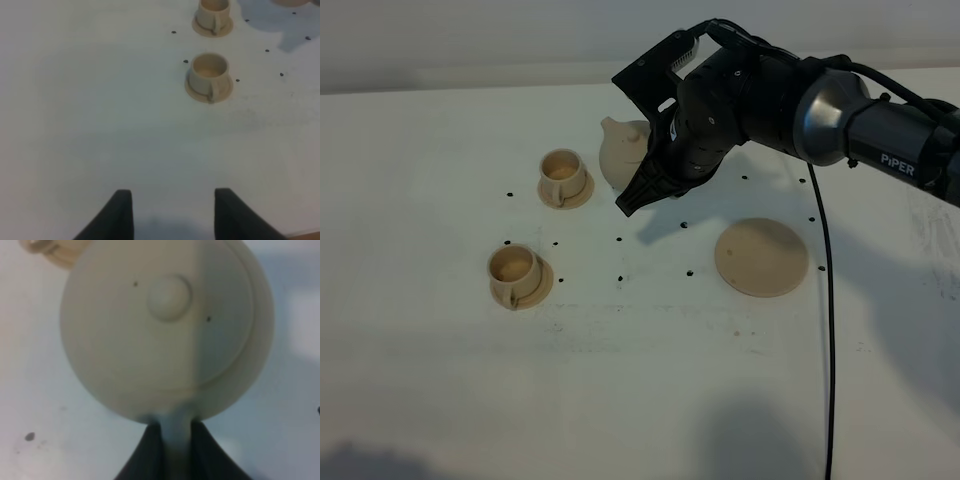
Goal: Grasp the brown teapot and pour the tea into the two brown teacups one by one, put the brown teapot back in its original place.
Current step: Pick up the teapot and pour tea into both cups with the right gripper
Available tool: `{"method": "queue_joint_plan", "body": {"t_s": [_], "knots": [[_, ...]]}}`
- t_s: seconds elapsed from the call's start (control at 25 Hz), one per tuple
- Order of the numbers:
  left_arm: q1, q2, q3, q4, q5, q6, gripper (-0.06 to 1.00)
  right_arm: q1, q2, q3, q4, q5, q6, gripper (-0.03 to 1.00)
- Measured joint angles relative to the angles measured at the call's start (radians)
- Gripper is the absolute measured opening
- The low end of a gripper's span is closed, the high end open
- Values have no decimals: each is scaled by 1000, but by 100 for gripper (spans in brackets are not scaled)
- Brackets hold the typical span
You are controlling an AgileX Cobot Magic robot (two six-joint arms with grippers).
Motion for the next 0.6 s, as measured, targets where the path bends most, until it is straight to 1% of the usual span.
{"method": "queue_joint_plan", "body": {"t_s": [0.6], "knots": [[0,0,0,0,0,0,36,22,36,-68,-23,13,-25,9]]}}
